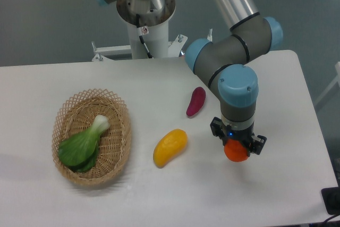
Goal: Place the orange in the basket
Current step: 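Lift the held orange with the gripper away from the table, then carry the orange over the wicker basket beside the bok choy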
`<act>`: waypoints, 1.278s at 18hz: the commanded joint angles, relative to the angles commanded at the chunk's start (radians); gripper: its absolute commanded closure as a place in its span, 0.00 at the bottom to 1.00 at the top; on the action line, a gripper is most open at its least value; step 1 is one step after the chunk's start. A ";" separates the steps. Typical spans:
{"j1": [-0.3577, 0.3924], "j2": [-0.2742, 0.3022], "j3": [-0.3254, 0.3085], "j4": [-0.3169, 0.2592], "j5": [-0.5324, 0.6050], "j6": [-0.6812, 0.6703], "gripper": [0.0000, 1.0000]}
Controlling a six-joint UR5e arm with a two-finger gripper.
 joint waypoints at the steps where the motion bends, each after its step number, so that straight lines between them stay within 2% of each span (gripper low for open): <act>1: 0.000 0.000 0.000 -0.002 0.000 0.002 0.55; 14: -0.015 0.006 0.003 -0.008 -0.008 -0.051 0.55; 23: -0.123 0.006 0.003 -0.006 -0.017 -0.231 0.55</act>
